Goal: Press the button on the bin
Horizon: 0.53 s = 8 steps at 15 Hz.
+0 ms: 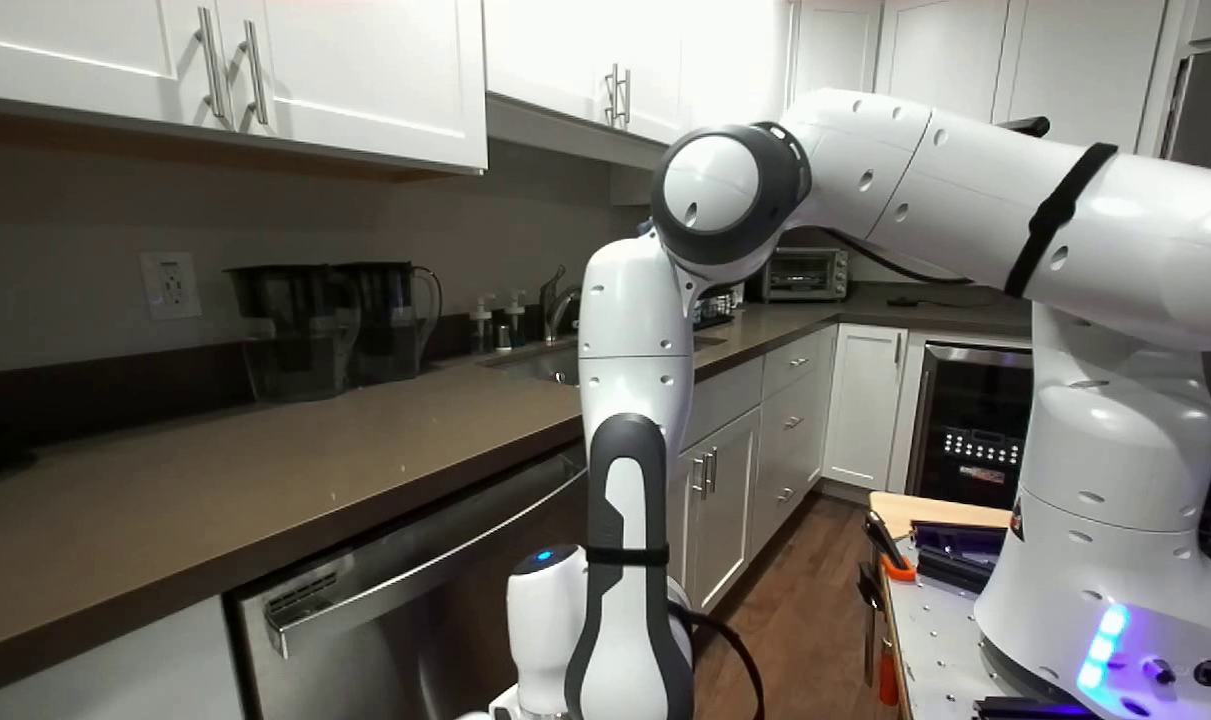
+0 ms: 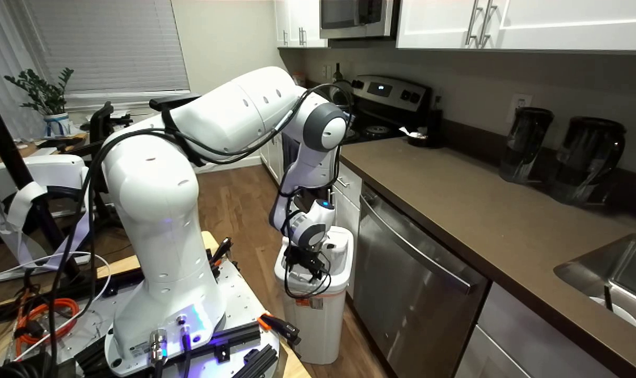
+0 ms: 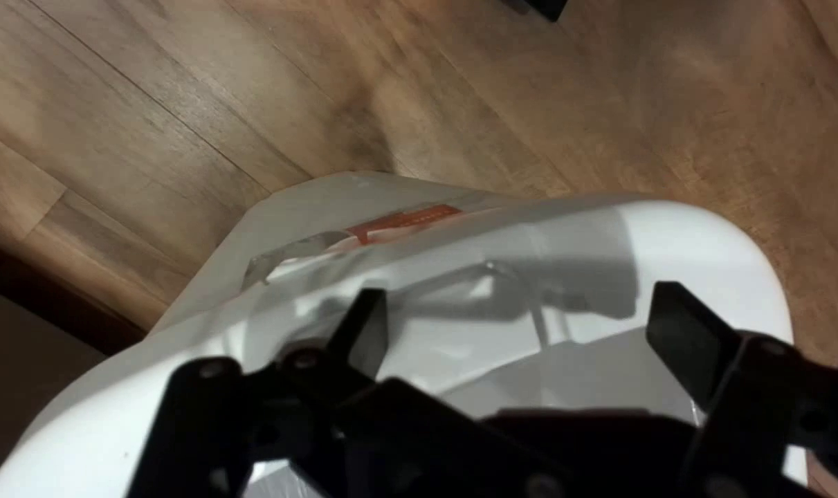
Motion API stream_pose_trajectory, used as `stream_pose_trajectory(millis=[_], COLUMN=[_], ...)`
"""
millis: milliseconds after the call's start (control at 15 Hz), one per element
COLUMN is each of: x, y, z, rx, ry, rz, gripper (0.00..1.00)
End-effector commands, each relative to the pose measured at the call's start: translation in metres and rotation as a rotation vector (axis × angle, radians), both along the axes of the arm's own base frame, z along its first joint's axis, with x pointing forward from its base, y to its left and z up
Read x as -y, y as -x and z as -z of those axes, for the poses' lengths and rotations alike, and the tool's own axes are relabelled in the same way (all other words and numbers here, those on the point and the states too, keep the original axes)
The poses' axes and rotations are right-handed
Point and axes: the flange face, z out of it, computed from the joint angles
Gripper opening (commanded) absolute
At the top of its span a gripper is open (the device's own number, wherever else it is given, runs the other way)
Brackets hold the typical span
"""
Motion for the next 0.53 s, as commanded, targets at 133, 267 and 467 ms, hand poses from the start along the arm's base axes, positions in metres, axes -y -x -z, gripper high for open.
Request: stream_pose_trajectory(millis=[133,267,467], x=[0.011,0.010,0.008], y=[-0.004,-0.003,-0.006], z=[0.006,-0.005,-0.024], rx=[0.036,0.030,0.005], ry=[-0.029,-0.022,-0.030], rz=[-0.019,-0.017,-0.029], gripper=[1.00,1.00,1.00])
